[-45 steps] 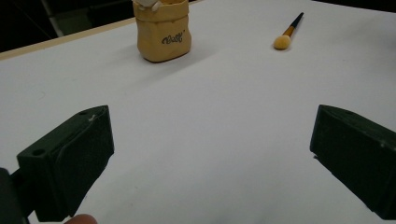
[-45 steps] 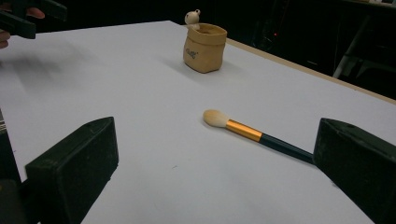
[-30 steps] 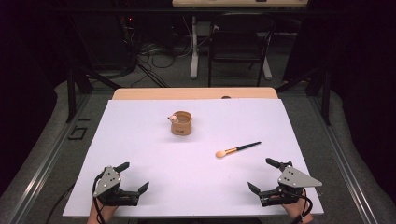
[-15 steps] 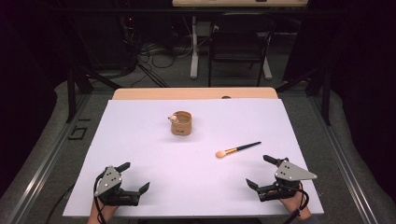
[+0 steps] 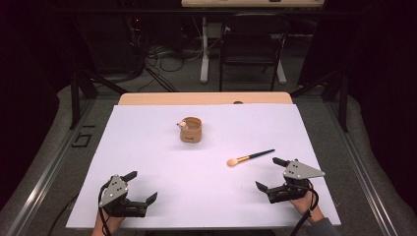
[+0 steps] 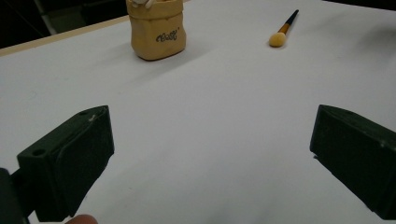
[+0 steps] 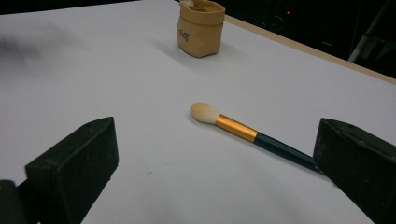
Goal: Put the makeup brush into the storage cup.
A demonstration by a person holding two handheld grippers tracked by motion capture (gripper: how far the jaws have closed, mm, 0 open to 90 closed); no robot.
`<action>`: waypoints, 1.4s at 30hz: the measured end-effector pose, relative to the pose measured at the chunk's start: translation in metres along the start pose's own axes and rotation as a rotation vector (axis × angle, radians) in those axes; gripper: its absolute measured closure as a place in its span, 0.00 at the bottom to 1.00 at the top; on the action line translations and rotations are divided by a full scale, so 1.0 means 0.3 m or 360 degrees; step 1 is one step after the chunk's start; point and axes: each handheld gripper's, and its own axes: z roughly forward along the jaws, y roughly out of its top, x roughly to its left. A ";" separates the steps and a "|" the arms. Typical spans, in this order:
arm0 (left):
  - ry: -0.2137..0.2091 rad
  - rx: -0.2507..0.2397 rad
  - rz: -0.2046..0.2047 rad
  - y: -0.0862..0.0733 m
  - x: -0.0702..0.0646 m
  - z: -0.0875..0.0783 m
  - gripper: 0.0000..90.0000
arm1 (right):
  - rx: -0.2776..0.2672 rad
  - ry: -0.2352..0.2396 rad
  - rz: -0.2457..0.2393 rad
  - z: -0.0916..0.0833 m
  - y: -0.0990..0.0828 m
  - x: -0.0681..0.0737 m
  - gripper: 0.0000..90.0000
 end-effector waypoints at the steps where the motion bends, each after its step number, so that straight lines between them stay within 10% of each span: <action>1: 0.0000 0.0000 0.0000 0.000 0.000 0.000 0.00 | 0.0005 0.0006 -0.0007 0.003 0.004 -0.003 0.00; 17: 0.0005 0.0010 0.0000 -0.001 0.000 0.002 0.00 | 0.0111 0.0092 -0.0050 0.054 0.043 -0.061 0.00; 42: 0.0001 0.0014 0.0005 -0.001 0.000 0.002 0.00 | 0.0613 0.0287 -0.0359 0.175 0.149 -0.168 0.00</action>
